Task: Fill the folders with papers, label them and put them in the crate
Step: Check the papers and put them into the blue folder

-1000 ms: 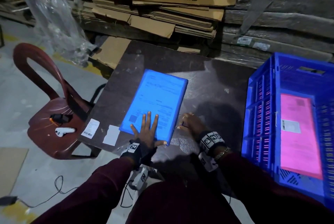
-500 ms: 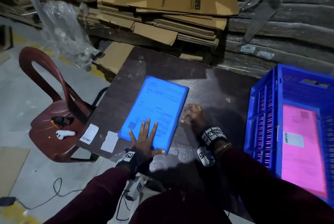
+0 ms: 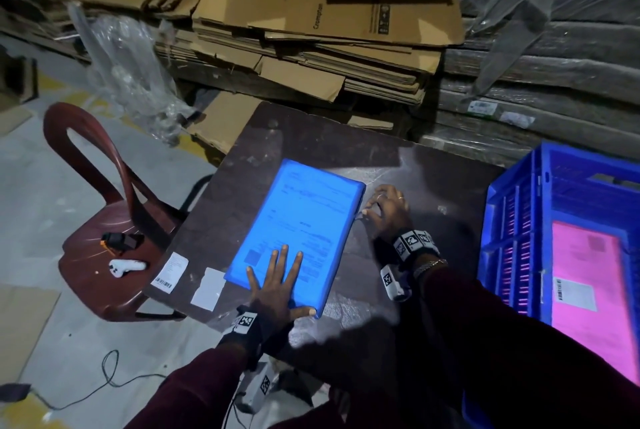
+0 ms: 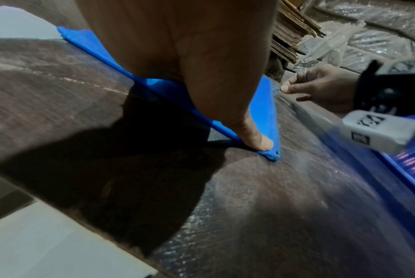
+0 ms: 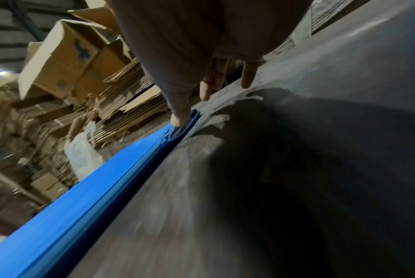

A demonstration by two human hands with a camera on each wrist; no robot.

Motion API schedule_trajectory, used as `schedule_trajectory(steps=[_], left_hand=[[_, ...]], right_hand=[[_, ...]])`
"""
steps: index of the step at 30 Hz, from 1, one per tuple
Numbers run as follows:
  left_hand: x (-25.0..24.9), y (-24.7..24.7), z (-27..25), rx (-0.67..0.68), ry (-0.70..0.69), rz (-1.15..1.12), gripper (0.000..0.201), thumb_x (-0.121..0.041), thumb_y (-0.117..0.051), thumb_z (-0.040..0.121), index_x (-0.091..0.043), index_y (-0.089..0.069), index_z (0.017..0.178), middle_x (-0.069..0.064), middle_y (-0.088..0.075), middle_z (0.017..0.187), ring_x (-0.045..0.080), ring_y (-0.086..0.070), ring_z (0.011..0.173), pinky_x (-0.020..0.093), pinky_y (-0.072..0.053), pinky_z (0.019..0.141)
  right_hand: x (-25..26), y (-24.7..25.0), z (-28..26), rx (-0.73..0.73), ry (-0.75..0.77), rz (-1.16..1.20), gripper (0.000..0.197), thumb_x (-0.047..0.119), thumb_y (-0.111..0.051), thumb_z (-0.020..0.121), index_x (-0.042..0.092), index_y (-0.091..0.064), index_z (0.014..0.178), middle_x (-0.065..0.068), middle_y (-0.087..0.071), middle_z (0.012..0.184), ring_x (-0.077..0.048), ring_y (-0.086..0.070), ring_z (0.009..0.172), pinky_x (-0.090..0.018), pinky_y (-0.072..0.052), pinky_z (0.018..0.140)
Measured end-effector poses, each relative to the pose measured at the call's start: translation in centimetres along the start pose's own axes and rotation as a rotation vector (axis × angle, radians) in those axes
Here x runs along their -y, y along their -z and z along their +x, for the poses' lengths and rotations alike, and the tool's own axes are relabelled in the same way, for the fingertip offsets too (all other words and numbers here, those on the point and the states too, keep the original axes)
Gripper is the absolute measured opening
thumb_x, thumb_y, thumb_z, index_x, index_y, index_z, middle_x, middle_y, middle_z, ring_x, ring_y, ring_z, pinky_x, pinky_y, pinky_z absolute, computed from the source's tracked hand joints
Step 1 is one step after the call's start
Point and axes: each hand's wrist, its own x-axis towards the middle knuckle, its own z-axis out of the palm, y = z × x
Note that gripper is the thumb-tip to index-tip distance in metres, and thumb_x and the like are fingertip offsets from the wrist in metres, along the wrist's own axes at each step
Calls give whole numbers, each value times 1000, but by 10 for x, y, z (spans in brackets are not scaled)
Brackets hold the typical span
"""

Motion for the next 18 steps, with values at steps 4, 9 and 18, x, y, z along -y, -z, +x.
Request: schedule_trajectory(steps=[4,9,18], left_hand=[[0,1,0,5,0,-14,126,-102,-30,53,-34,-2,155,0,4,164,27,-1,151,78,-11,104],[-2,2,0,7,5,-13,126,-102,-29,53,-33,-3,155,0,4,164,26,0,151,77,-11,105],[-9,-2,-3,-34,36,-19,122,-101,-30,57,-33,-2,155,0,6,164,23,4,151,74,-6,106]], right_hand=[[-4,4,26,-13,-39,11,11,30,-73,73,29,-62,77,3,-53,119,-20,-44,116,-39,-36,98],[-5,10,49,22,-121,-52,7,25,-74,78,24,-67,82,0,-51,124,-23,-44,121,-38,-30,100],[-5,15,72,45,-148,-104,6,29,-73,80,26,-68,82,8,-46,122,-15,-37,123,-30,-19,95]])
